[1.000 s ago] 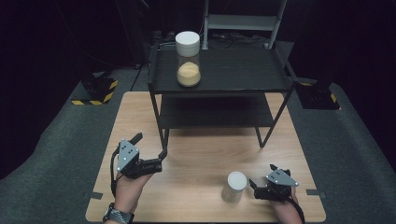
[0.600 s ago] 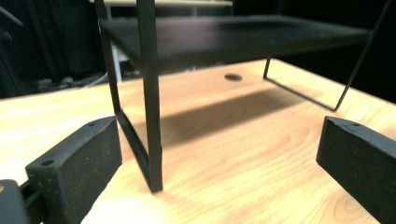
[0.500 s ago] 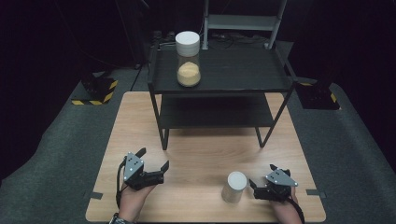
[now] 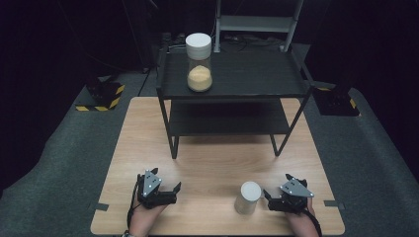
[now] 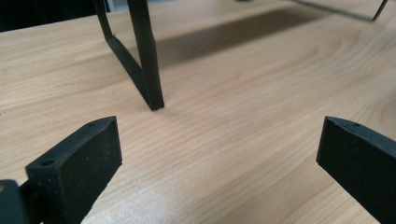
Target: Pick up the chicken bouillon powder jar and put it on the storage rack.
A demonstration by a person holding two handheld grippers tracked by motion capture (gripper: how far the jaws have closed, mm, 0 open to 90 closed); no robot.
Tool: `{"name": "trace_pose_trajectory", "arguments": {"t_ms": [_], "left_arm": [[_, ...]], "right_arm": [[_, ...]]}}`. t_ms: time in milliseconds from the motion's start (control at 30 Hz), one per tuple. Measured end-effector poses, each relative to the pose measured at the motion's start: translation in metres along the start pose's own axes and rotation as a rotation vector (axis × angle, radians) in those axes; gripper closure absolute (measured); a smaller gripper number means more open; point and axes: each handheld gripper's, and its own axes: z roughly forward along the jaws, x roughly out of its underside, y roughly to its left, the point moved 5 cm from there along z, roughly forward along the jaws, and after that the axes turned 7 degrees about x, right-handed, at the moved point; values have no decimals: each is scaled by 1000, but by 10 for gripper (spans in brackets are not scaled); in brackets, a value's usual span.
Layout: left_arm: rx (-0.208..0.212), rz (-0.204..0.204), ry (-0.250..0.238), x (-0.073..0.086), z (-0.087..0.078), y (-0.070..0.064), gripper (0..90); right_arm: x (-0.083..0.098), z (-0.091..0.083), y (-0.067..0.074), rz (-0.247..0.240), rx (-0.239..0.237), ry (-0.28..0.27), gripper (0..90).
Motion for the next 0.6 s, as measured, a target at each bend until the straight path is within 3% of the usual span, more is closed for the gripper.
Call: {"name": "trace_pose_trajectory", "arguments": {"t_ms": [100,233,600], "left_arm": [[8,-4,23,1,2,1,4],[14,24,74,1,6,1,4],[-1,103,152,-6,12,-8,10]], "right_arm": [[-1,0,1,-4,4,3,2],[0,0,2,-3,10,1,2],[0,-1,4,-4,23,1,2]]}}
